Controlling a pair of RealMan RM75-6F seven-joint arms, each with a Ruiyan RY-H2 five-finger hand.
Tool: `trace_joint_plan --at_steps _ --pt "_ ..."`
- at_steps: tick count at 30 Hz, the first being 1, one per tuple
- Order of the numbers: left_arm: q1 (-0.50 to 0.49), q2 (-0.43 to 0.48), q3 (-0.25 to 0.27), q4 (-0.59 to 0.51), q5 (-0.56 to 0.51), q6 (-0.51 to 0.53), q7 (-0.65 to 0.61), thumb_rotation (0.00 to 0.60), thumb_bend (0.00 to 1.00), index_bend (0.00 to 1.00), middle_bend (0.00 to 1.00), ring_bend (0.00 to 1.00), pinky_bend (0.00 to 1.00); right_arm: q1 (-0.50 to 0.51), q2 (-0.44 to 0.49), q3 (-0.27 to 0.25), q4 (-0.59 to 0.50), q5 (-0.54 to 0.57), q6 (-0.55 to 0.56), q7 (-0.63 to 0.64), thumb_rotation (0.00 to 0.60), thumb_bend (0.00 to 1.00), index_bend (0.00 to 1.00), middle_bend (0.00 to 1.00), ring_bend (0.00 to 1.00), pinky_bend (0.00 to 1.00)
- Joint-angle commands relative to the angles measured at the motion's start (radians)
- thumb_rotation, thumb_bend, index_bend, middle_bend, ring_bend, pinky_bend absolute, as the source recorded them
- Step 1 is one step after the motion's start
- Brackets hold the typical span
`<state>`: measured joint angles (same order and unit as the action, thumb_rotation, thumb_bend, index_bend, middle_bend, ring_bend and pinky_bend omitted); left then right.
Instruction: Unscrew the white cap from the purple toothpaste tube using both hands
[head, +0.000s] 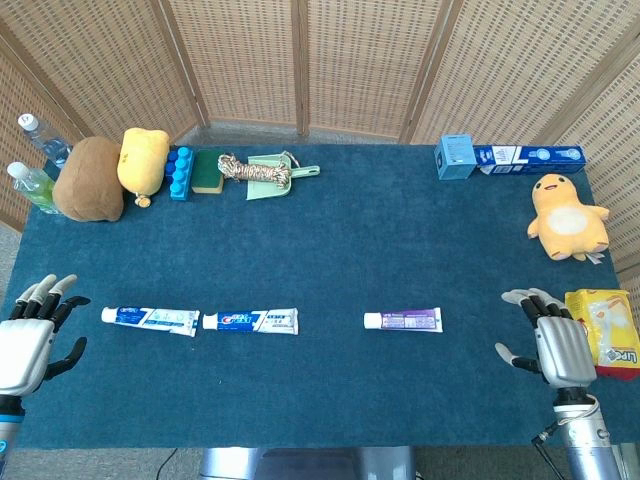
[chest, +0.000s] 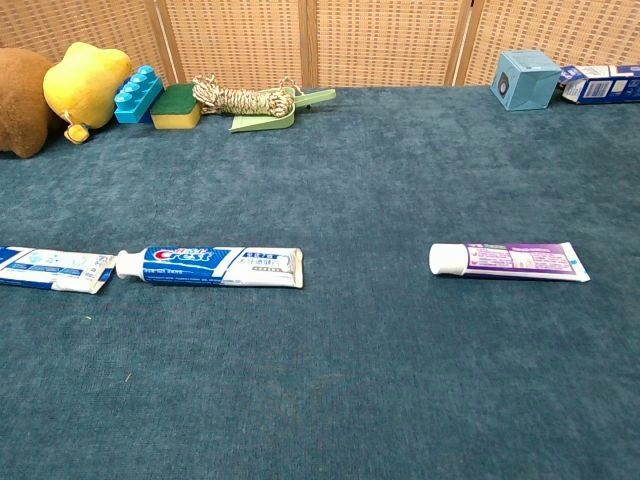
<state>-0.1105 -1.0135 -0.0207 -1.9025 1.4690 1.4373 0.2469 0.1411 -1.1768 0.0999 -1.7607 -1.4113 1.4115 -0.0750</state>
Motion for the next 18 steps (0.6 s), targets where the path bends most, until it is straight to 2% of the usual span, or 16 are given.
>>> trace_joint_plan --at_steps 1,12,18 --pt "-0.003 -0.003 0.001 0.001 -0.002 -0.006 0.002 0.600 0.34 0.27 0.12 0.05 0.09 -0.001 0.000 -0.001 0.001 0.002 -0.001 0.000 0.600 0.20 0.26 0.27 0.17 0.23" --pt "-0.011 0.019 -0.004 -0.021 0.038 0.007 -0.002 0.600 0.34 0.27 0.12 0.04 0.09 0.017 -0.007 -0.015 -0.013 -0.039 -0.026 0.016 0.600 0.20 0.26 0.27 0.17 0.23" --pt "-0.033 0.045 -0.017 -0.039 0.058 -0.007 -0.022 0.600 0.34 0.27 0.11 0.05 0.09 0.078 -0.055 -0.009 -0.019 -0.048 -0.103 -0.030 0.600 0.21 0.25 0.27 0.17 0.23"
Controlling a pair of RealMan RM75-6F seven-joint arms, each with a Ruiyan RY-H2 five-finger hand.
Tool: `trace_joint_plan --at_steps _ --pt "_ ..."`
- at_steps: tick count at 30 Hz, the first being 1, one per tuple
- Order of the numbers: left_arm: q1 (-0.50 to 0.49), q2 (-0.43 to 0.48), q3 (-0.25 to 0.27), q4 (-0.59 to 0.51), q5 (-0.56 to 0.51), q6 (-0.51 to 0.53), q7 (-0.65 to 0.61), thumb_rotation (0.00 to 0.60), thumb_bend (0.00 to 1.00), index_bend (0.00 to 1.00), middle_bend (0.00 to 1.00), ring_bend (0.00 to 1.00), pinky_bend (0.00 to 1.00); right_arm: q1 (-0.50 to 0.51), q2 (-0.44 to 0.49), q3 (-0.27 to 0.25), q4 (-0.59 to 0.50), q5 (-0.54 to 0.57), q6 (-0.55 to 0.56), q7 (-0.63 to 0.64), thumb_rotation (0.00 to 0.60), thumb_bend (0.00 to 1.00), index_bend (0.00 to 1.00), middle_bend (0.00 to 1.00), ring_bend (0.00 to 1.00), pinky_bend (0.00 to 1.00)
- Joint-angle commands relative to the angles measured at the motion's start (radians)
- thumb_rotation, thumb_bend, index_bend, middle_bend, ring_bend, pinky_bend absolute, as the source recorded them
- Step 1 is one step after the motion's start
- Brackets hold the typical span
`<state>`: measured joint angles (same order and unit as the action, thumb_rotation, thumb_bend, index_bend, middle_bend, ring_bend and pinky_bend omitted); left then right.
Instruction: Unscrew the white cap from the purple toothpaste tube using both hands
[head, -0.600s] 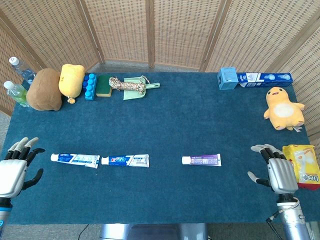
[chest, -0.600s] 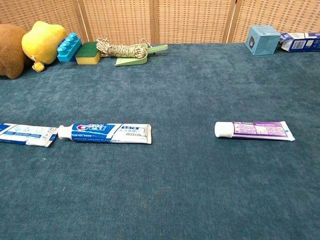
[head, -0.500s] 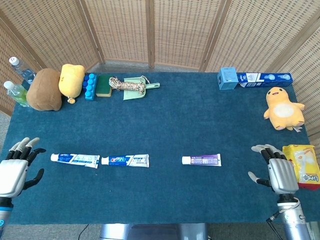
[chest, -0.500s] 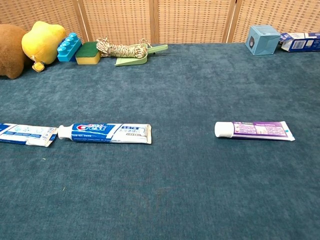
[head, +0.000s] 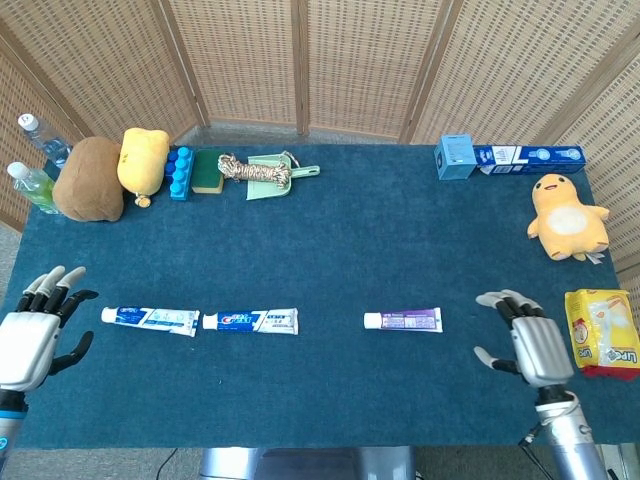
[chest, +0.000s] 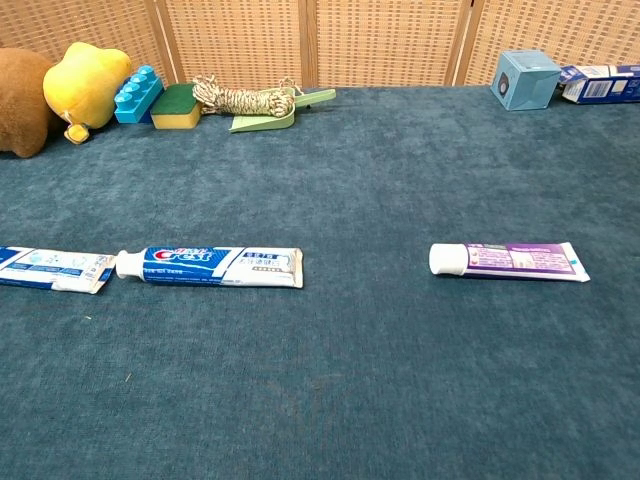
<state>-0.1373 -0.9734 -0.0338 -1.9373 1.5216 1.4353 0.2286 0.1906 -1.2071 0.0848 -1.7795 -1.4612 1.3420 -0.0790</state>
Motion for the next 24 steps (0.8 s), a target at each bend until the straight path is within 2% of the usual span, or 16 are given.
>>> trace_joint_plan --at_steps 1,7,14,24 --pt "-0.008 0.008 -0.004 -0.006 0.007 -0.007 -0.005 0.600 0.34 0.27 0.11 0.05 0.09 0.037 -0.033 0.009 0.002 0.006 -0.044 -0.034 0.600 0.21 0.25 0.27 0.17 0.23" --pt "-0.025 0.025 -0.012 -0.018 0.017 -0.020 -0.013 0.600 0.34 0.26 0.11 0.05 0.09 0.107 -0.106 0.034 0.041 0.066 -0.136 -0.103 0.600 0.22 0.26 0.26 0.16 0.23" --pt "-0.034 0.017 -0.012 -0.011 -0.001 -0.039 -0.016 0.600 0.34 0.26 0.11 0.05 0.09 0.153 -0.202 0.050 0.083 0.159 -0.169 -0.275 0.600 0.24 0.28 0.24 0.13 0.23" --pt "-0.046 0.000 -0.014 -0.001 -0.019 -0.055 -0.009 0.600 0.34 0.26 0.10 0.04 0.09 0.187 -0.265 0.045 0.169 0.223 -0.206 -0.319 0.600 0.24 0.32 0.24 0.13 0.23"
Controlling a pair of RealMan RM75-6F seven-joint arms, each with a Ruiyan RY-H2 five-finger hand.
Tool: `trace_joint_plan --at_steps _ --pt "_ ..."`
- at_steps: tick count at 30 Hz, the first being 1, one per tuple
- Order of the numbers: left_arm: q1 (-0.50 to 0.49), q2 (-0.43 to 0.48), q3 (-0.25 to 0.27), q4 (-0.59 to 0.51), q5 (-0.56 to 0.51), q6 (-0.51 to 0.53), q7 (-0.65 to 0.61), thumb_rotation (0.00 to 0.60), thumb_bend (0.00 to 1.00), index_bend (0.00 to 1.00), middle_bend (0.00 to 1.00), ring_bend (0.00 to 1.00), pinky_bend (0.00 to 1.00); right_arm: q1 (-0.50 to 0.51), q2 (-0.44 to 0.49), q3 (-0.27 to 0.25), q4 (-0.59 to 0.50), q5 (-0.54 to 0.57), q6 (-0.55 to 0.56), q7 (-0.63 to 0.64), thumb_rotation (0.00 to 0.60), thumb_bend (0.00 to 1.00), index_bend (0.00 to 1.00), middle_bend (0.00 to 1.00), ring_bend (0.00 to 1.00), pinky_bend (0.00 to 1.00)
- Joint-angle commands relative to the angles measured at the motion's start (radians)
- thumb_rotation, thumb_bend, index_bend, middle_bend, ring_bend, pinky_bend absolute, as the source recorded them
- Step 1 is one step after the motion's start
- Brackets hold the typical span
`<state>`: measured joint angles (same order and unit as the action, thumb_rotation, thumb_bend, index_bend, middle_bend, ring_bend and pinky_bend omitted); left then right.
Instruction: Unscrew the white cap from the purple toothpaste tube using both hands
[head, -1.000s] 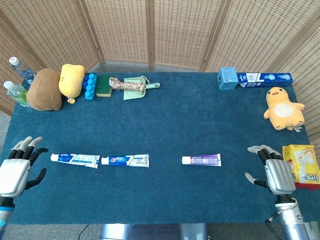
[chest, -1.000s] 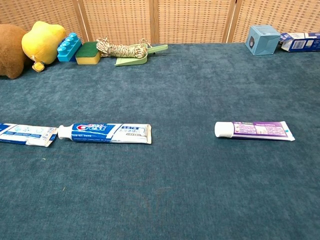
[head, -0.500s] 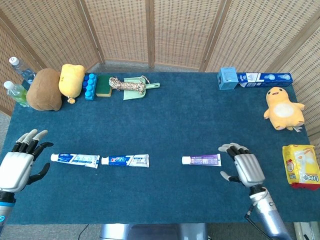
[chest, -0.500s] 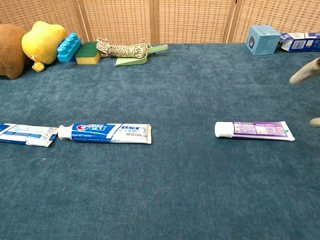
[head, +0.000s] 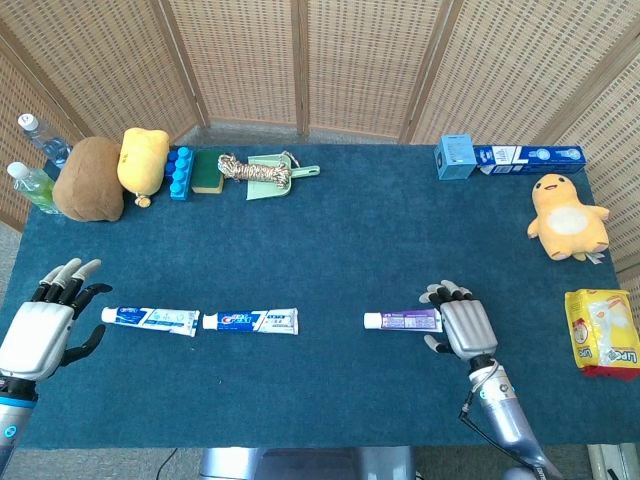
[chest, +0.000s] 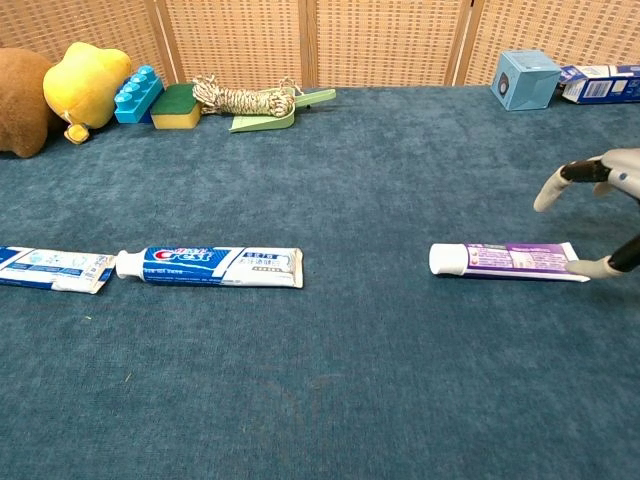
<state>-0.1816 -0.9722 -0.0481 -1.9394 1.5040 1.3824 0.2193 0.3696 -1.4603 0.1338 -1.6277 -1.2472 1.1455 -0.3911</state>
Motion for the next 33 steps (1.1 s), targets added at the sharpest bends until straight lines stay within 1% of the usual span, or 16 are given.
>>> trace_joint_plan --at_steps 1,8,22,28,33 --pt "-0.002 -0.003 0.000 0.001 -0.002 -0.002 0.000 0.600 0.34 0.26 0.10 0.04 0.09 0.011 -0.015 -0.005 0.023 0.011 -0.011 -0.009 0.600 0.24 0.32 0.24 0.13 0.23" --pt "-0.001 -0.004 0.003 0.005 -0.002 0.002 -0.006 0.600 0.34 0.26 0.10 0.04 0.09 0.025 -0.037 -0.011 0.056 0.027 -0.023 -0.014 0.600 0.24 0.32 0.24 0.13 0.23" --pt "0.015 -0.005 0.013 0.032 -0.001 0.021 -0.043 0.600 0.34 0.26 0.08 0.04 0.09 0.075 -0.070 -0.007 0.074 0.084 -0.071 -0.063 0.600 0.26 0.33 0.24 0.13 0.24" --pt "0.022 -0.005 0.016 0.040 0.002 0.031 -0.055 0.600 0.34 0.25 0.08 0.04 0.09 0.090 -0.075 -0.005 0.073 0.107 -0.082 -0.076 0.600 0.28 0.40 0.25 0.15 0.25" --pt "0.028 -0.002 0.018 0.042 0.004 0.039 -0.061 0.600 0.34 0.25 0.07 0.03 0.09 0.109 -0.081 -0.006 0.070 0.131 -0.100 -0.103 0.600 0.30 0.49 0.26 0.17 0.28"
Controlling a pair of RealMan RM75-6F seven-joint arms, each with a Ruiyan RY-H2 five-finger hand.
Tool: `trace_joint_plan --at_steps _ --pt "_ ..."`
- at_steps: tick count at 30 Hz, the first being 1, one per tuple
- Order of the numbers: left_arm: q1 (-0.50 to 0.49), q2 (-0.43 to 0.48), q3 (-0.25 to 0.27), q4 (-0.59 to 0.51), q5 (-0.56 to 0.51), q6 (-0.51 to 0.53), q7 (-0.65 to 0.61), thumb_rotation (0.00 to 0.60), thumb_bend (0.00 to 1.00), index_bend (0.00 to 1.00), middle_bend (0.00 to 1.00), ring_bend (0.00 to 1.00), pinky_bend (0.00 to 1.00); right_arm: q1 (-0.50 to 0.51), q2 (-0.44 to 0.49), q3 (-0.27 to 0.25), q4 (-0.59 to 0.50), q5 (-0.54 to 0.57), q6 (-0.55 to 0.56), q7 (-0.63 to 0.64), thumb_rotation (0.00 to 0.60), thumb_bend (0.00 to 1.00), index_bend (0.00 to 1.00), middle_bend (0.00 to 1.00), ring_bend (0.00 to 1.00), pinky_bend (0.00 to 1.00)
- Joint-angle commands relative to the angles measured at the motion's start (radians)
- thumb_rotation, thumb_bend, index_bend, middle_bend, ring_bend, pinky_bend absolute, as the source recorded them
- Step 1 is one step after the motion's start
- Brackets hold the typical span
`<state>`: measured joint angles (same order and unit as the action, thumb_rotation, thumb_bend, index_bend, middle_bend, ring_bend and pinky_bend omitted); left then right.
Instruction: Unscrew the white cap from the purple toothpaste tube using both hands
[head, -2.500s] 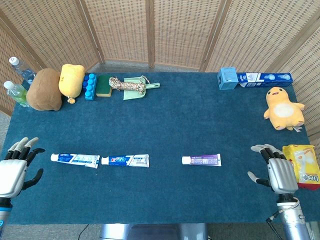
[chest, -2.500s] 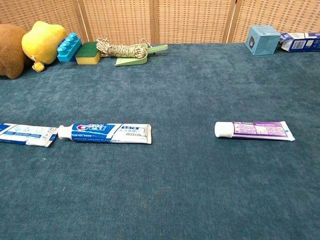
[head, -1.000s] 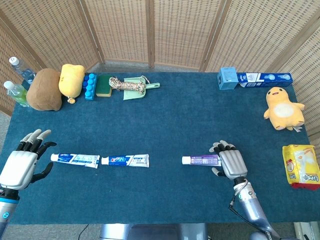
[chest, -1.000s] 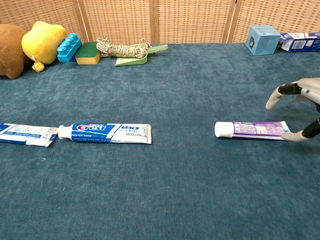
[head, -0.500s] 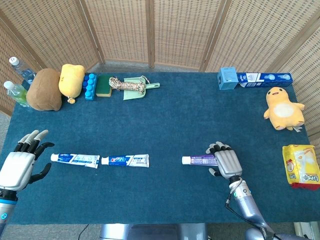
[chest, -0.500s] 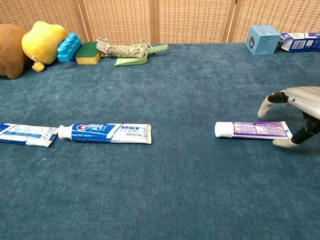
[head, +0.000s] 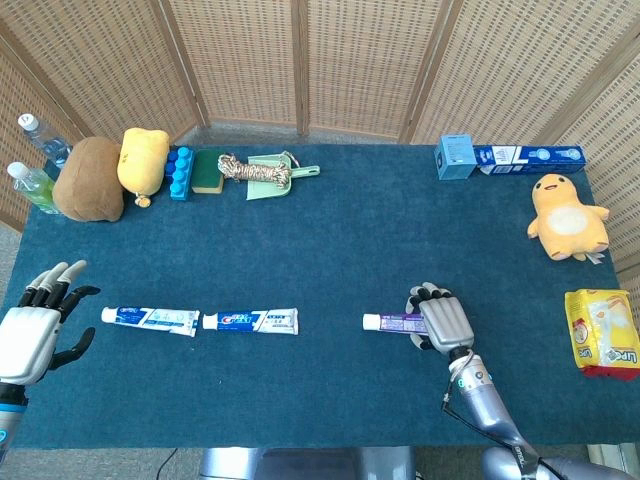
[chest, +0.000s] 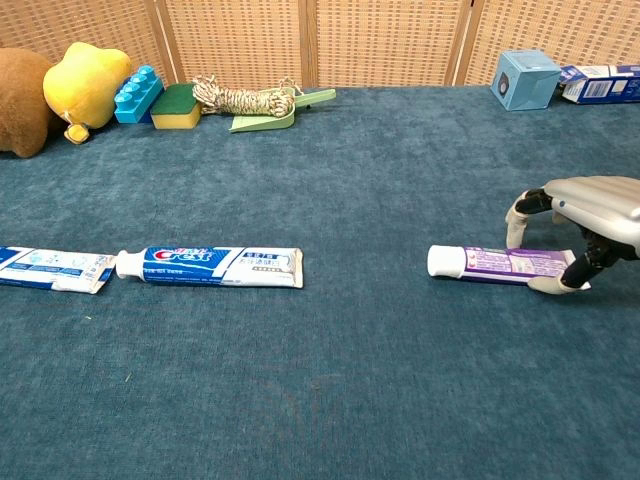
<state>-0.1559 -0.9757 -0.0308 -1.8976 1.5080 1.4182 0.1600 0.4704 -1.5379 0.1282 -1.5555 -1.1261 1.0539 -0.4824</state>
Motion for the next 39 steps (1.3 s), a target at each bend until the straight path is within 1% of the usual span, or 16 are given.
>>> trace_joint_plan --at_steps 1,4,7,9,12,15,20,26,30,34,39 --pt "0.005 0.002 0.002 0.001 0.001 0.006 -0.003 0.600 0.34 0.25 0.07 0.03 0.09 0.013 -0.005 0.000 -0.002 0.015 -0.012 -0.019 0.600 0.31 0.50 0.26 0.17 0.29" --pt "0.011 0.004 0.004 0.002 0.003 0.014 -0.008 0.600 0.34 0.25 0.06 0.03 0.09 0.025 -0.010 0.001 -0.004 0.029 -0.019 -0.035 0.600 0.35 0.56 0.30 0.21 0.33" --pt "0.017 0.008 0.007 0.002 0.006 0.021 -0.013 0.600 0.34 0.24 0.06 0.03 0.09 0.036 -0.013 0.005 -0.010 0.037 -0.026 -0.032 0.600 0.41 0.65 0.39 0.30 0.41" --pt "0.023 0.011 0.009 0.002 0.008 0.030 -0.018 0.600 0.34 0.24 0.06 0.02 0.09 0.041 -0.010 0.012 -0.014 0.035 -0.031 -0.013 0.600 0.45 0.70 0.47 0.39 0.50" --pt "0.029 0.014 0.011 0.002 0.012 0.038 -0.024 0.600 0.34 0.24 0.06 0.02 0.08 0.046 0.002 0.014 -0.016 0.027 -0.040 0.020 0.600 0.50 0.76 0.54 0.48 0.58" --pt "0.032 0.015 0.012 0.000 0.016 0.041 -0.027 0.600 0.34 0.24 0.06 0.02 0.08 0.047 0.017 0.018 -0.021 0.015 -0.043 0.065 0.600 0.54 0.81 0.59 0.54 0.64" --pt "0.034 0.016 0.011 -0.006 0.026 0.048 -0.027 0.600 0.34 0.23 0.06 0.02 0.08 0.044 0.050 0.018 -0.041 -0.005 -0.056 0.139 0.600 0.57 0.85 0.63 0.59 0.70" --pt "0.030 0.015 0.012 -0.014 0.029 0.037 -0.018 0.600 0.34 0.23 0.06 0.02 0.08 0.041 0.097 0.032 -0.064 -0.017 -0.112 0.312 0.600 0.58 0.87 0.65 0.63 0.75" --pt "0.021 0.020 0.008 -0.025 0.029 0.027 -0.008 0.600 0.34 0.23 0.06 0.02 0.09 0.034 0.144 0.043 -0.084 -0.040 -0.158 0.469 0.600 0.58 0.87 0.66 0.64 0.76" --pt "0.006 0.024 0.001 -0.037 0.026 0.007 -0.003 0.600 0.34 0.23 0.07 0.04 0.10 0.024 0.205 0.056 -0.104 -0.077 -0.206 0.654 0.600 0.58 0.87 0.67 0.65 0.77" --pt "-0.019 0.020 -0.010 -0.047 0.014 -0.026 0.003 0.600 0.34 0.23 0.09 0.06 0.11 0.009 0.258 0.059 -0.111 -0.142 -0.230 0.842 0.600 0.58 0.87 0.68 0.67 0.77"
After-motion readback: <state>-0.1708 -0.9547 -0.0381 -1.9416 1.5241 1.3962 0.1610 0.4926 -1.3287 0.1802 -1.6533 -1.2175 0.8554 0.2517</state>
